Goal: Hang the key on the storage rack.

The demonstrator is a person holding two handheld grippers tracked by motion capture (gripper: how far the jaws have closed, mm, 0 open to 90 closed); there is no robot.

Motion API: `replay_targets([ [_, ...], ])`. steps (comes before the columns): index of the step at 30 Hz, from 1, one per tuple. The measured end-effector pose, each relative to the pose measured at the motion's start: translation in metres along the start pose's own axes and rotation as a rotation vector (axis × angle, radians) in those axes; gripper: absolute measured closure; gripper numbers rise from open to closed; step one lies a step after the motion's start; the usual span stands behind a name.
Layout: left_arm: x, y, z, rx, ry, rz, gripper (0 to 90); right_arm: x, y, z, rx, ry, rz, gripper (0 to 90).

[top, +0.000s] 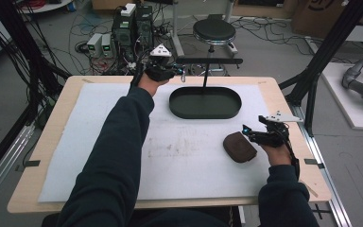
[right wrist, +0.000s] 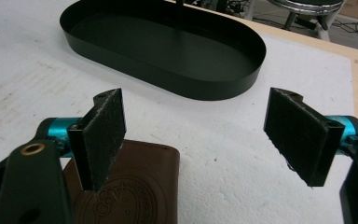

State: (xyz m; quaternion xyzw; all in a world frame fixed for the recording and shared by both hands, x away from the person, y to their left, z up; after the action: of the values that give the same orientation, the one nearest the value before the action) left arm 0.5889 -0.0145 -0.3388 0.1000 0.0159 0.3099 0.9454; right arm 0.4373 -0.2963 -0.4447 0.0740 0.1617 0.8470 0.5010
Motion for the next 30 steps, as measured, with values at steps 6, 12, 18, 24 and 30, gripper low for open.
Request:
replay_targets([
  [6, 0.012, -0.006, -0.002, 0.002, 0.025, 0.040, 87.9, 0.000, 0.001, 0.000, -0.001, -0.004, 0.000, 21.1],
  [12, 0.016, -0.009, -0.006, 0.008, 0.025, 0.064, 87.8, 0.000, 0.002, 0.000, -0.002, -0.002, 0.004, 21.1],
  [18, 0.024, -0.009, -0.005, -0.008, 0.029, 0.107, 87.5, 0.001, 0.001, 0.000, 0.002, -0.005, 0.006, 21.1],
  [24, 0.030, -0.012, -0.005, -0.020, 0.024, 0.172, 85.9, 0.002, 0.000, 0.000, 0.001, 0.003, 0.010, 21.2],
  [30, 0.042, -0.002, -0.008, -0.005, 0.047, 0.265, 66.6, 0.002, 0.001, -0.001, 0.005, 0.001, 0.012, 21.2],
])
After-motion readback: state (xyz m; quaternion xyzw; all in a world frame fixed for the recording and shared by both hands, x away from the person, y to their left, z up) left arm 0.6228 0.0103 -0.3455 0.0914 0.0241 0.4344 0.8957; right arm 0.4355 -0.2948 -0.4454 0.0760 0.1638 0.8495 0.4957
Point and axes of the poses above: each handheld gripper's, and its own axes: y roughly backward along the jaws, z roughly out of its top, x roughly to its left, the point moved 10 cm from there along -y, roughly forward along the jaws, and after that the axes turned 10 degrees about -x, right-handed, at the moved point
